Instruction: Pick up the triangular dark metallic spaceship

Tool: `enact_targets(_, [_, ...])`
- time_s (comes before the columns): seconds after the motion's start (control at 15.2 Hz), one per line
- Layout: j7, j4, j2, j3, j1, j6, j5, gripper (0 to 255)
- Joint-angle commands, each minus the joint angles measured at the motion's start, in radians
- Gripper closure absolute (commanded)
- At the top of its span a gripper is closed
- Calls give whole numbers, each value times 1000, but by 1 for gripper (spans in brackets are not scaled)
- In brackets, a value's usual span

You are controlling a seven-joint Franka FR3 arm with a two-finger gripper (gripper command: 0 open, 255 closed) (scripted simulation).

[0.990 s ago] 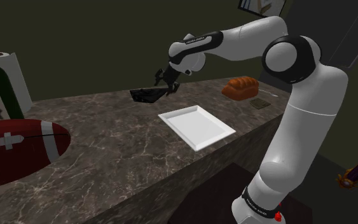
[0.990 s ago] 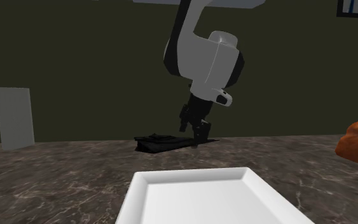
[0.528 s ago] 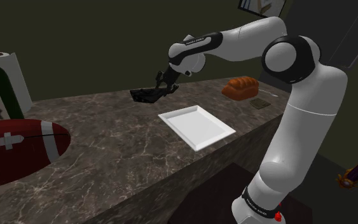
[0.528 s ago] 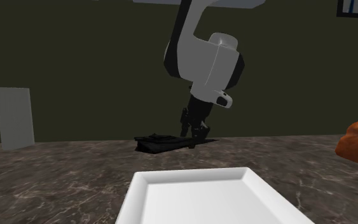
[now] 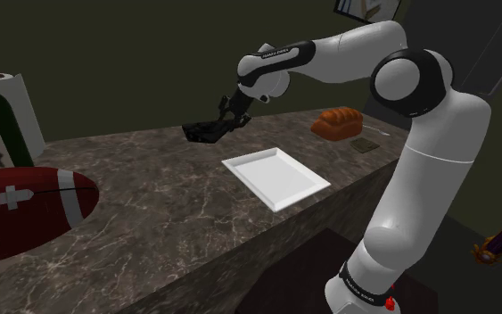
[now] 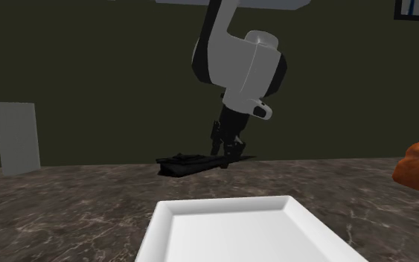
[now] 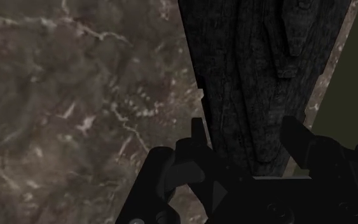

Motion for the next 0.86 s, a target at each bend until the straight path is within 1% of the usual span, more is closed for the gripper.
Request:
enact_targets(0.0, [9,19,-5,-2,0,-23,-7,255])
enact_targets(0.66, [52,114,-35,-8,-2,-143,-37,255])
enact_targets(0.79, [53,116,-35,-8,-2,-145,-38,255])
